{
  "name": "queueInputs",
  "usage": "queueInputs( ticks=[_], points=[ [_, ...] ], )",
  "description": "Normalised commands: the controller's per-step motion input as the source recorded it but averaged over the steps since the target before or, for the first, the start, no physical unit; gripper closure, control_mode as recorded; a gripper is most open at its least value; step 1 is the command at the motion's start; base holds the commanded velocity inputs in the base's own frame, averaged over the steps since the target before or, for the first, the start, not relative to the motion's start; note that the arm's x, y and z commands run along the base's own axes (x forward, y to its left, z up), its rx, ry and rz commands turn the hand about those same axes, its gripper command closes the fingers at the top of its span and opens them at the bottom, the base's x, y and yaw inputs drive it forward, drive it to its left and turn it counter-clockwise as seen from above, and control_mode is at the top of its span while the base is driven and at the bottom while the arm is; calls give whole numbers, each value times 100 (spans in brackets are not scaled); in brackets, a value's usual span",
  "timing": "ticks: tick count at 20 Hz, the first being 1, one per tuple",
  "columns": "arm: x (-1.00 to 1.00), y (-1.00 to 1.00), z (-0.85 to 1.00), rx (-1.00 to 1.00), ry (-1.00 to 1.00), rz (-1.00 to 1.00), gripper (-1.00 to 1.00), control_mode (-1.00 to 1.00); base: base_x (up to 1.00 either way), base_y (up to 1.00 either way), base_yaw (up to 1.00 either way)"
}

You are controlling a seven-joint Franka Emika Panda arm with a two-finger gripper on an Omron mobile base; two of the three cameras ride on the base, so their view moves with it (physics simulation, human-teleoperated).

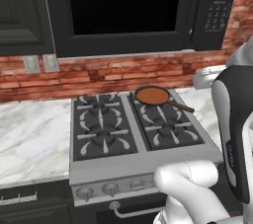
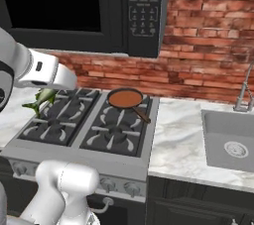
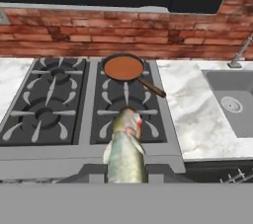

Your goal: Retrieve the fish from the fridge and place it on the saucepan with marinade on the stove.

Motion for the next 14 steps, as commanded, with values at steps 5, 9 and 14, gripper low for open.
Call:
queueInputs(
  ticks=[5, 9, 14],
  points=[
    [0, 0, 0, 0, 0, 0, 100, 100, 20, -4, 3],
    [7, 0, -4, 0, 2, 1, 100, -100, 18, 0, 2],
    [21, 0, -46, 0, 9, 6, 100, -100, 0, 0, 0]
  ],
)
